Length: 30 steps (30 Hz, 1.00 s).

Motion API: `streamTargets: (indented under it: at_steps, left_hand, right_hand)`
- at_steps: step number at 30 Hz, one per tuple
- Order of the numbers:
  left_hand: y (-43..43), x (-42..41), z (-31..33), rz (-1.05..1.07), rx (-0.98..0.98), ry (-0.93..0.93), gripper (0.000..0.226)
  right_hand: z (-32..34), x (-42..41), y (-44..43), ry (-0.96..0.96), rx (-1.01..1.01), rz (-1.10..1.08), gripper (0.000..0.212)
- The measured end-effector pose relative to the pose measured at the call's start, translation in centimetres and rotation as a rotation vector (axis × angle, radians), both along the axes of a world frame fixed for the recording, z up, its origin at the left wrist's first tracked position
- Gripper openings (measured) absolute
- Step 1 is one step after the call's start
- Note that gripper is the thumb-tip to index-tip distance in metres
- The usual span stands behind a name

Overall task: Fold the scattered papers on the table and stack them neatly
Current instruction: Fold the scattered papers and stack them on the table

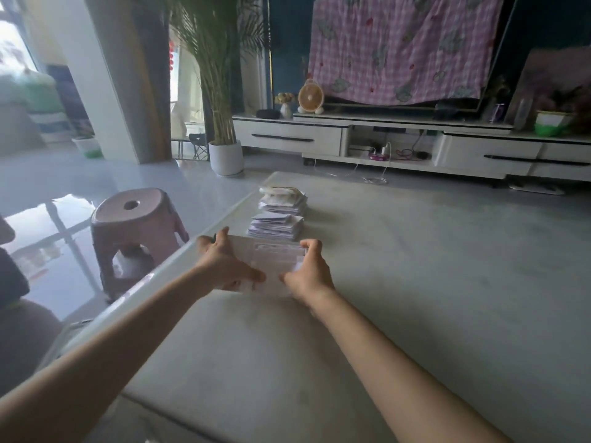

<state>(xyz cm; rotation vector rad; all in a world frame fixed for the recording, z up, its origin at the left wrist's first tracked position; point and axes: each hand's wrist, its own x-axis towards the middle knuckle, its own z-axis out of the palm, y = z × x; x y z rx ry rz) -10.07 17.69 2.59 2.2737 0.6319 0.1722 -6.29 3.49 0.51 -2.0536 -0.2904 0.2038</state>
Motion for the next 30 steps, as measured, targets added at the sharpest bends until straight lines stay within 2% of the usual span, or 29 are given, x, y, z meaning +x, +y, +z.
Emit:
streamTargets:
  at_steps: [5, 9, 12, 14, 16, 19, 21, 22, 26, 27, 29, 30]
  left_hand:
    - [1.3, 1.7, -0.6, -0.039, 0.028, 0.073, 0.115]
    - [2.5, 1.9, -0.5, -0.042, 0.061, 0.074, 0.109]
    - [3.2, 2.1, -1.3, -0.091, 0.299, 0.113, 0.104]
    - [3.3, 2.0, -2.0, -0.215, 0.493, 0.015, 0.082]
    - [2.8, 1.5, -2.7, -0.374, 0.578, -0.141, 0.055]
    - [2.0, 0.8, -3.8, -0.462, 0.571, -0.238, 0.046]
    - [1.7, 0.6, -4.7, -0.469, 0.556, -0.264, 0.05]
    - [1.7, 0.5, -5.1, -0.469, 0.556, -0.257, 0.049]
    - [2.0, 0.7, -5.3, -0.446, 0.538, -0.262, 0.051]
    - [1.8, 0.8, -5.1, -0.444, 0.547, -0.266, 0.048]
    - [1.4, 1.0, -4.5, -0.426, 0.555, -0.281, 0.045]
    - [1.4, 1.1, -4.3, -0.414, 0.545, -0.279, 0.043]
  right_hand:
    - [0.0, 2.2, 0.9, -0.028, -0.097, 0.009, 0.065]
    - [0.1, 2.5, 2.3, -0.165, -0.383, 0.079, 0.066]
    - [-0.6, 1.8, 2.8, -0.272, -0.606, 0.082, 0.068]
    - [-1.4, 1.6, 2.7, -0.336, -0.719, 0.085, 0.071]
    - [-1.7, 1.4, 2.4, -0.416, -0.785, 0.116, 0.071]
    - [-1.3, 1.2, 3.2, -0.633, -0.706, 0.205, 0.059]
    - [-1.2, 0.9, 4.1, -0.69, -0.62, 0.284, 0.044]
    - [-1.5, 0.8, 4.3, -0.685, -0.609, 0.32, 0.042]
    - [-2.7, 1.4, 4.0, -0.549, -0.649, 0.435, 0.055]
    - [-2.9, 1.5, 3.9, -0.536, -0.663, 0.451, 0.063]
    - [-3.0, 1.6, 4.1, -0.527, -0.668, 0.463, 0.092]
    - [-3.0, 1.5, 4.3, -0.505, -0.674, 0.454, 0.097]
